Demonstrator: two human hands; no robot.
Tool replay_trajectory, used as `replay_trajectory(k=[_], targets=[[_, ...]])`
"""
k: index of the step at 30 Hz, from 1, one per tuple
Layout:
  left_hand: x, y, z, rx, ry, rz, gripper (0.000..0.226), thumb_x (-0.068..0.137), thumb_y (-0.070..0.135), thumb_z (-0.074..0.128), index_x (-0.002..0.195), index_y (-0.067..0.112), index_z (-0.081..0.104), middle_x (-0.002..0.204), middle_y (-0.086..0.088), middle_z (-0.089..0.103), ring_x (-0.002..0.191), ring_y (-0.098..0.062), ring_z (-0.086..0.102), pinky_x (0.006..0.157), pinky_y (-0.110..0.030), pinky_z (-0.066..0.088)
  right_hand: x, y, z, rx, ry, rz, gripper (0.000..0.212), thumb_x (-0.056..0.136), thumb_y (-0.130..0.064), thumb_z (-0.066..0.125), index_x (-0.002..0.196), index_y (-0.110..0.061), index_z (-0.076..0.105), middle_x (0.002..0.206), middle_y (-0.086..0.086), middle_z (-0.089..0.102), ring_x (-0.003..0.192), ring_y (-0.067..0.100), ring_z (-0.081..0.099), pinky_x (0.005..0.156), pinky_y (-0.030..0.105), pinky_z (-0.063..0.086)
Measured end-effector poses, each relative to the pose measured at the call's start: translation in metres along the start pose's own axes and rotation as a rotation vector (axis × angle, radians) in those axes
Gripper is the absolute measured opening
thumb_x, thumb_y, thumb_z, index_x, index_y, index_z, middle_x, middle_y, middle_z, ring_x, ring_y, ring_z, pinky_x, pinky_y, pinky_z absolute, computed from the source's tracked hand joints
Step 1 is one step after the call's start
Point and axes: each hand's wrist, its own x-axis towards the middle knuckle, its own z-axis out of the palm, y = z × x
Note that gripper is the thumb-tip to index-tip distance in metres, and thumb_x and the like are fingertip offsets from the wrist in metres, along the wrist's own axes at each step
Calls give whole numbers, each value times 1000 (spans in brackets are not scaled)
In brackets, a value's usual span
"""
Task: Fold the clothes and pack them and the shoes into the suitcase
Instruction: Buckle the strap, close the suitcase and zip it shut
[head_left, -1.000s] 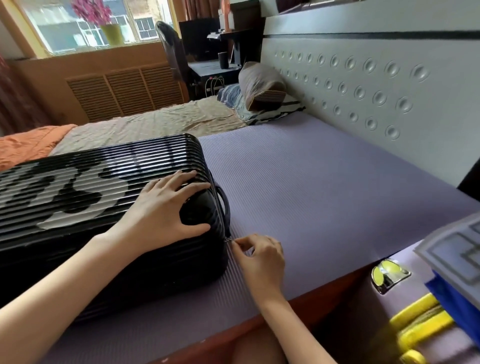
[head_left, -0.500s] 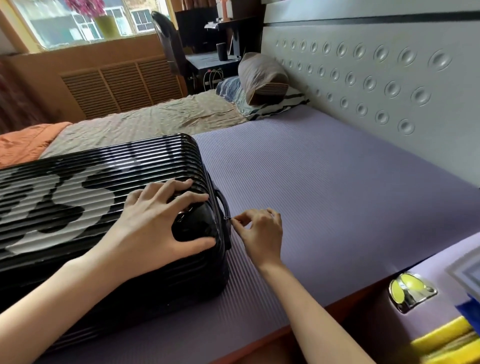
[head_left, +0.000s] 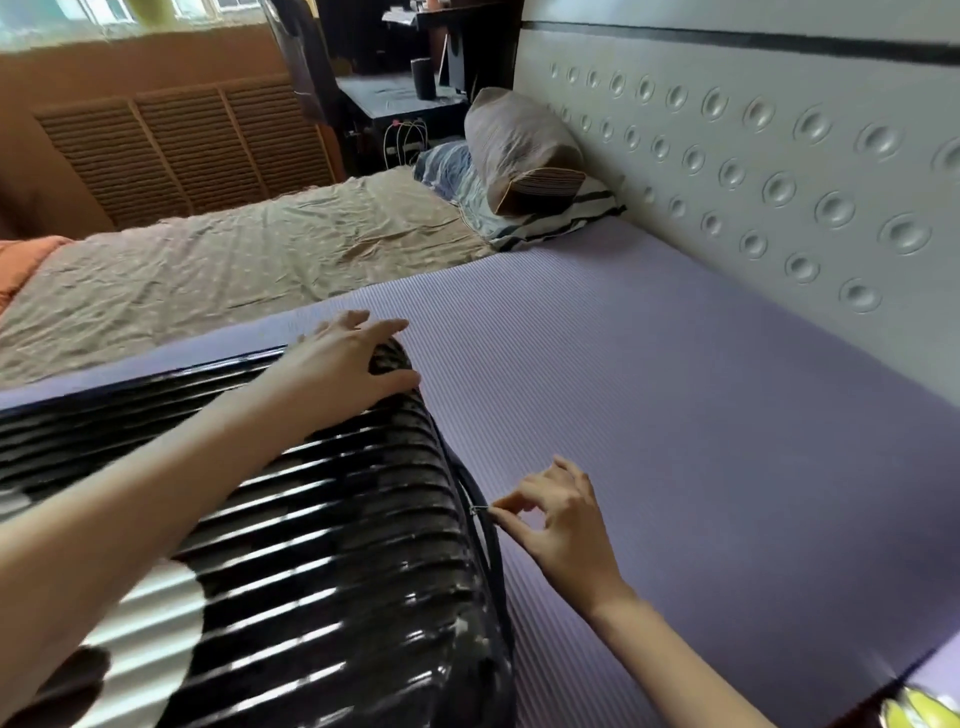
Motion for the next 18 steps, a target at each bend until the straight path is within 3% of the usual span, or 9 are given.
replay_trajectory(k=[6,9,12,15,18], targets=[[24,-1,0,29,-73,-115,70,81,61,54,143,36,32,144,-3,34,132,-27,33,110,-50,23,8,-4,-9,-51,-83,42,25,84,-52,57,76,-31,68,73,-20,62,78,-5,51,114,26,17],[26,6,-2,32,-77,-148,68,76,62,58,137,37,39,136,-3,34,127,-28,33,109,-46,24,21,-10,-18,-75,-231,61,29,82,-58,54,82,-34,69,77,-21,61,84,-3,52,116,27,12],[21,7,-2,12,-75,-145,73,76,65,57,139,36,37,137,-2,33,129,-27,31,110,-46,21,32,-13,-29,106,-451,230,49,70,-74,53,102,-40,69,100,-24,61,103,-5,50,110,22,22],[18,-1,-8,-108,-43,-147,72,81,62,54,143,35,31,138,1,39,131,-23,34,109,-42,21,57,-16,-43,283,-550,404,47,73,-52,71,118,-49,57,119,-26,53,117,-10,42,103,16,31],[23,-14,-18,-287,-13,-160,62,87,50,55,142,32,33,136,6,47,129,-16,40,106,-39,28,103,-21,-46,233,-557,350,49,82,-34,71,126,-44,53,119,-29,48,120,-8,41,106,18,32]])
